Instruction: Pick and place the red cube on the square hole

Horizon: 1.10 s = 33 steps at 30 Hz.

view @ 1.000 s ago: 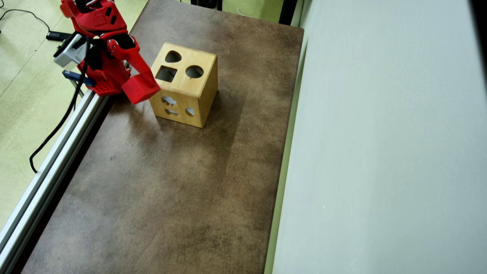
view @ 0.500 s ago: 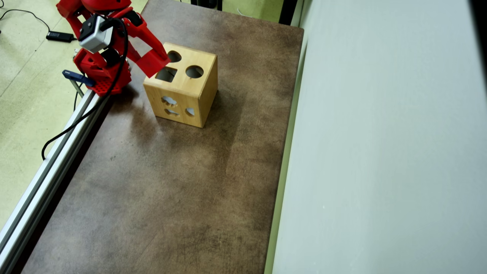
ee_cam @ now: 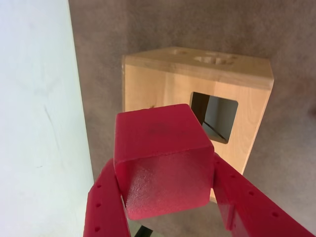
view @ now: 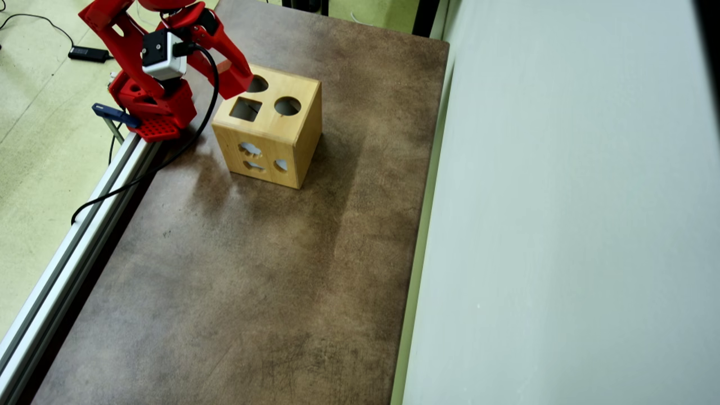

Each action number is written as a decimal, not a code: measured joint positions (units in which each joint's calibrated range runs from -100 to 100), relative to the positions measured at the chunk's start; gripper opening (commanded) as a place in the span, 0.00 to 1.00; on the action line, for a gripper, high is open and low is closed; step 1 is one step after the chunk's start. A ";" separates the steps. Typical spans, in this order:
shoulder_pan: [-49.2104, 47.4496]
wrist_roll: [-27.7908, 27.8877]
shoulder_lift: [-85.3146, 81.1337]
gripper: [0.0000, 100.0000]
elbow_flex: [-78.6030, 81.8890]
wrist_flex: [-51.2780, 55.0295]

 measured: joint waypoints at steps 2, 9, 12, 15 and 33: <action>-1.58 -1.51 0.00 0.02 2.44 0.00; -3.02 -3.37 0.00 0.02 12.01 0.00; -3.02 -3.71 0.00 0.02 13.54 0.00; -3.02 -4.20 0.00 0.02 14.99 0.00; -3.02 -4.35 4.49 0.02 15.71 -0.16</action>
